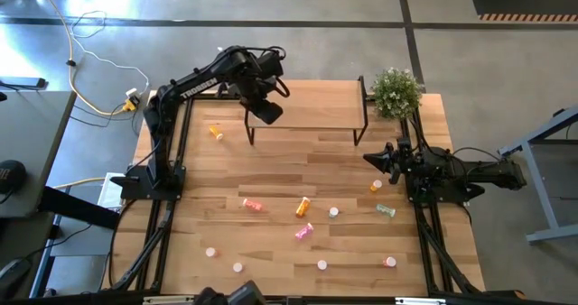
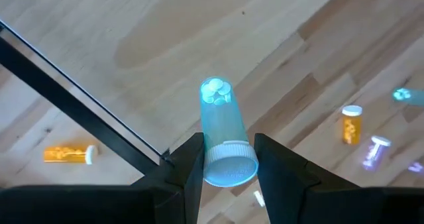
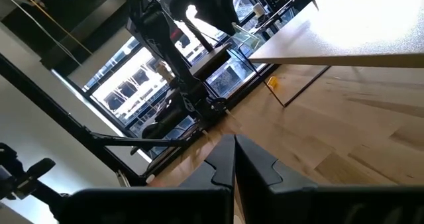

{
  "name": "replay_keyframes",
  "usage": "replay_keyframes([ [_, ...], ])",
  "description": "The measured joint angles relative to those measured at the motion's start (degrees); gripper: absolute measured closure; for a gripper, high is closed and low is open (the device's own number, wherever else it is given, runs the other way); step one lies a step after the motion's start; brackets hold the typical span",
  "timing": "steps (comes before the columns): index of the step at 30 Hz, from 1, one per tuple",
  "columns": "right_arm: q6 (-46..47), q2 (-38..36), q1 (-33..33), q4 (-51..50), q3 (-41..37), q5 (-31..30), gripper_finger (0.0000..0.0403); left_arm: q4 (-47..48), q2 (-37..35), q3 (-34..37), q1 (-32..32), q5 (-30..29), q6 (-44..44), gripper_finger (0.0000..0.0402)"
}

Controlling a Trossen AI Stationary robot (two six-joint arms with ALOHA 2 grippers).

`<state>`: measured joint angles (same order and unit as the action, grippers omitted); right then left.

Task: Pick and place medicine bottles onto shelf by color
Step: Put the left blue pill bottle on the shelf

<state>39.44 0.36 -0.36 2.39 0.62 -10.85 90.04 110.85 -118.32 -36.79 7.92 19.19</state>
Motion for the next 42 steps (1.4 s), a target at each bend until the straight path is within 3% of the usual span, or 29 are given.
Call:
replay_keyframes([
  [11,0.6,0.0,0.0,0.0,0.0,0.0,0.0403,0.0,-0.5,0.0,-5.6,7.0,-0.1,0.0291],
  [31,0.6,0.0,0.0,0.0,0.0,-0.3,0.0403,0.0,-0.5,5.4,-3.5,6.8,-0.5,0.0291],
  [42,0.6,0.0,0.0,0.0,0.0,-0.5,0.0403,0.0,-0.5,5.4,-3.7,3.3,-1.6,0.0291],
])
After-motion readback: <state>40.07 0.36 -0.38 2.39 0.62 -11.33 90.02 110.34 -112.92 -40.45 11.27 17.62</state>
